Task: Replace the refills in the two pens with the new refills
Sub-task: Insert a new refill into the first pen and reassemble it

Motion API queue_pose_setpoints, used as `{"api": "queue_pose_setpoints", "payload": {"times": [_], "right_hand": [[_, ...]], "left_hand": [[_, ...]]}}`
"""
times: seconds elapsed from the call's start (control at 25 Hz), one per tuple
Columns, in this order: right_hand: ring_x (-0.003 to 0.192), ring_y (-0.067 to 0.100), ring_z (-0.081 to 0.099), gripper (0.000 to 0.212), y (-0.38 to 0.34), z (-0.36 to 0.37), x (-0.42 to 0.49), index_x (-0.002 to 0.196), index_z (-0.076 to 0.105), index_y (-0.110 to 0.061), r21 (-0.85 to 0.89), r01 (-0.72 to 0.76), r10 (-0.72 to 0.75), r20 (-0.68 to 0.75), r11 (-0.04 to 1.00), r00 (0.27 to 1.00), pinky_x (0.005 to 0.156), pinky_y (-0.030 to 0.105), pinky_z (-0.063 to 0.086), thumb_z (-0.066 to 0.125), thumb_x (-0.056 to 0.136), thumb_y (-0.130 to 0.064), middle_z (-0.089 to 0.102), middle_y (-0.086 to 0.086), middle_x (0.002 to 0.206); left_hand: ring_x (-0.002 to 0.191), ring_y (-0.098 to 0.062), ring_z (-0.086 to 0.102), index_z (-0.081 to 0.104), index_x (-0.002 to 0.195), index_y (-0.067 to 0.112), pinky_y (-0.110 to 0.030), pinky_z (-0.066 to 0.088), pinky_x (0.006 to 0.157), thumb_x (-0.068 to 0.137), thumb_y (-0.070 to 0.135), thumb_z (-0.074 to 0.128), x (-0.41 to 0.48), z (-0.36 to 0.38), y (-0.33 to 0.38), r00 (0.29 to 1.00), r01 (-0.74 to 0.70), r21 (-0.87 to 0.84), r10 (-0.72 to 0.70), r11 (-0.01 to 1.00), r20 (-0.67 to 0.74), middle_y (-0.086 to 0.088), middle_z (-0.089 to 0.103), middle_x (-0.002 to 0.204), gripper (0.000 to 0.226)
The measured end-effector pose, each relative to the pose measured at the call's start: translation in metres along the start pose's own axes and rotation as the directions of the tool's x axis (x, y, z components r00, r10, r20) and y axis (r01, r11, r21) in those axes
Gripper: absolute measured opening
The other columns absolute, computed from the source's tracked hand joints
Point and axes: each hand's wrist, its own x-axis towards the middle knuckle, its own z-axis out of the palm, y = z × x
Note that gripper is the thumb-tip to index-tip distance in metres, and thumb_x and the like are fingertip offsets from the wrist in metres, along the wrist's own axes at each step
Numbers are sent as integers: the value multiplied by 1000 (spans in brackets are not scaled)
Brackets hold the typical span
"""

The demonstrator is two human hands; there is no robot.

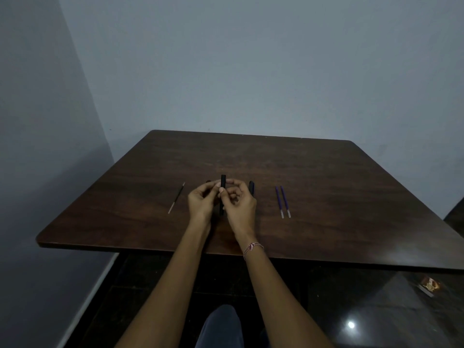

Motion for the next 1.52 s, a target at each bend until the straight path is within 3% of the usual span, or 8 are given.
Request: {"api": "queue_pose_setpoints", "payload": {"times": [0.36, 0.56, 0.72, 0.84, 1.08, 1.2, 1.36, 1.52], "right_hand": [[69, 2, 67, 14, -7, -5, -2, 79, 64, -36, 89, -80, 90, -120, 993, 989, 55, 15, 52, 75, 80, -27, 69, -11, 72], [67, 4, 58, 2, -6, -9, -3, 84, 71, -25, -28, 79, -82, -189, 997, 978, 58, 14, 47, 72, 82, -26, 61, -7, 77], [67, 7, 53, 15, -1, -12, 0, 91, 74, -12, -67, 80, -94, -249, 995, 964, 60, 19, 45, 67, 86, -25, 52, -2, 76], [70, 16, 56, 16, -4, -10, -1, 97, 73, -13, -75, 49, -65, -228, 996, 971, 62, 28, 49, 64, 89, -24, 53, 3, 78], [64, -1, 52, 9, -21, -39, 18, 93, 70, -24, -234, 130, -192, -266, 963, 945, 59, 9, 39, 63, 89, -19, 55, -14, 78], [71, -1, 57, 8, -20, -86, 46, 93, 70, -20, -407, -84, -73, -354, 910, 932, 63, 11, 43, 65, 87, -18, 69, 0, 90], [91, 16, 66, 16, -11, -135, 69, 97, 73, -6, -640, -329, 195, -272, 695, 942, 82, 23, 48, 71, 82, -12, 73, 10, 100], [97, 25, 67, 25, -6, -146, 68, 95, 74, -4, -769, -352, 341, -185, 533, 922, 86, 33, 52, 78, 76, -21, 73, 15, 95]], "left_hand": [[78, -12, 70, 74, 81, 18, -20, 54, 63, 86, 14, 65, -3, -5, -3, 982, -27, -52, 37, 998, 187, 1, 75, 78, 11], [95, -19, 67, 72, 96, 11, -28, 56, 69, 79, 23, 68, -4, -6, -4, 965, 31, -101, -4, 994, 263, -10, 72, 98, 21], [81, -12, 71, 73, 89, 13, -21, 55, 61, 77, 17, 70, -9, -4, -4, 919, 67, -55, -40, 996, 392, -3, 76, 82, 13], [74, -9, 70, 75, 79, 19, -19, 54, 59, 73, 17, 74, -9, -3, -1, 939, 28, -52, -9, 998, 344, 0, 75, 75, 7], [70, -12, 72, 70, 80, 16, -16, 52, 58, 73, 12, 77, -8, -2, -1, 981, -43, -46, 51, 998, 186, 2, 75, 72, 10], [70, -7, 70, 71, 77, 18, -17, 52, 59, 72, 12, 79, -8, 0, -1, 987, -69, 39, 62, 997, 149, 5, 73, 68, 12], [67, 0, 66, 71, 77, 18, -14, 52, 59, 70, 13, 81, -9, 2, -2, 974, -99, 164, 62, 982, 220, 8, 70, 67, 13], [65, -1, 64, 72, 79, 17, -15, 50, 60, 70, 15, 82, -10, 3, -2, 968, -122, 230, 65, 965, 244, 4, 68, 69, 13]]}}
